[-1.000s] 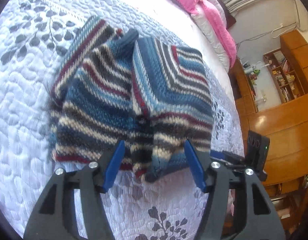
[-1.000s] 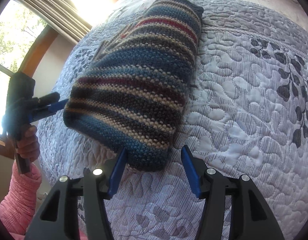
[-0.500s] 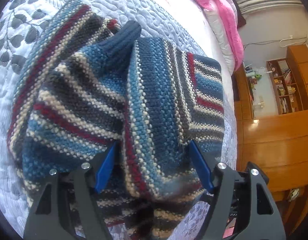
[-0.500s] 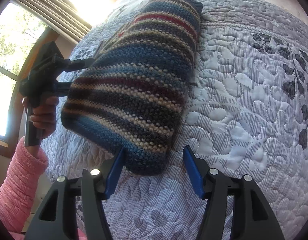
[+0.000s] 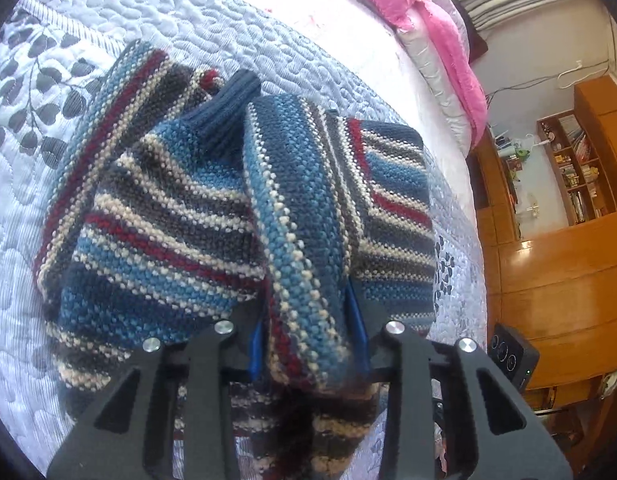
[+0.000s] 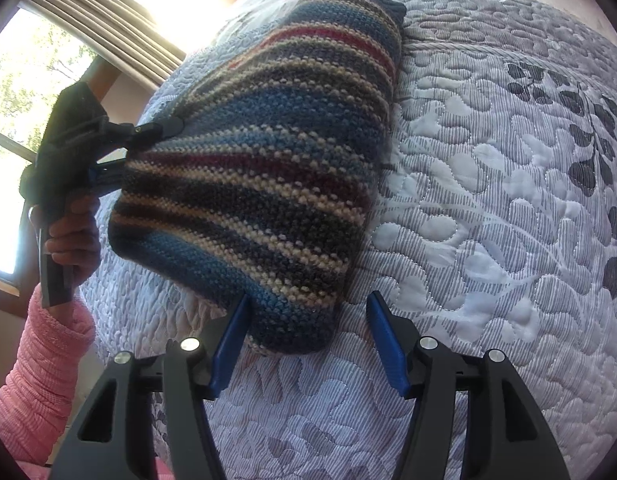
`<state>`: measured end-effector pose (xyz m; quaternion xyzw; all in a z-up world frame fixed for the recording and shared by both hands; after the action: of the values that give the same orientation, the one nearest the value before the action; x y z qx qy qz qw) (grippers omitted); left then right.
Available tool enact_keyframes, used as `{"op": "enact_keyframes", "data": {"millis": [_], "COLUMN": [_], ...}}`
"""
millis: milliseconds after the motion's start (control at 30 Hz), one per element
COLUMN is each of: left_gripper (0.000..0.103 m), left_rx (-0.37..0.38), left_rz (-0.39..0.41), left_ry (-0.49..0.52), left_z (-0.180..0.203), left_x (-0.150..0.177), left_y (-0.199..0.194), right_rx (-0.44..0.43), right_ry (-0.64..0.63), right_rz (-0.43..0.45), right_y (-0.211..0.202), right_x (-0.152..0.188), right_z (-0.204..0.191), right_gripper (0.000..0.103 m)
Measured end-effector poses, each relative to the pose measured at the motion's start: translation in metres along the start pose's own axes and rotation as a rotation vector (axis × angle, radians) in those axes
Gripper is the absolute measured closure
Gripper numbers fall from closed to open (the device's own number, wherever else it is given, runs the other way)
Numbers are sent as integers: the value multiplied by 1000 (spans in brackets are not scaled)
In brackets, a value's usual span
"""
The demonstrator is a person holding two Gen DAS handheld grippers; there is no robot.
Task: Fold small clothes
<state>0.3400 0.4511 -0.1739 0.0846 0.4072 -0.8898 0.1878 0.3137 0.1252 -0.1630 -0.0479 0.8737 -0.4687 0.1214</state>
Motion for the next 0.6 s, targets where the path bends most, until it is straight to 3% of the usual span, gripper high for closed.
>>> {"op": "enact_keyframes", "data": {"millis": [67, 233, 300, 433, 500, 600], "left_gripper": [73, 47, 47, 73, 75, 76], "left_rx": [7, -51, -30, -7, -13, 34], "left_rz": [-4, -69, -61, -30, -3, 42], "left_ry": [14, 0, -28, 8, 49, 26], "left_z": [5, -2, -9, 5, 14, 13], "left_x": [-2, -3, -3, -5, -5, -7], "left_y": [2, 29, 35, 26, 19, 6], "right_rx": [10, 7, -1, -19, -27, -34], "right_ry": [1, 5, 13, 32, 40, 38], "right_rz": [4, 3, -3, -10, -11, 2], "right_y": [-1, -1, 1, 1, 1, -4], "right_x": [0, 0, 1, -1, -1, 0], "right_z": [0, -1, 2, 10, 12, 12], "right_gripper": [43, 43, 43, 42, 42, 42]}}
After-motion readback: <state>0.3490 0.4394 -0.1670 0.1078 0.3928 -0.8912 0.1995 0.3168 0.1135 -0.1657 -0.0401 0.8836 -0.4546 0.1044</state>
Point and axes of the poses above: each gripper's, at about its wrist camera, not at the fingertips, and y roughly the way its jaws point, z to its right, x to its underside, the point moved 1 cm from there along y, roughly the way its jaws point, and after that the axes turned 11 degrees about y, right-handed, at the moved point
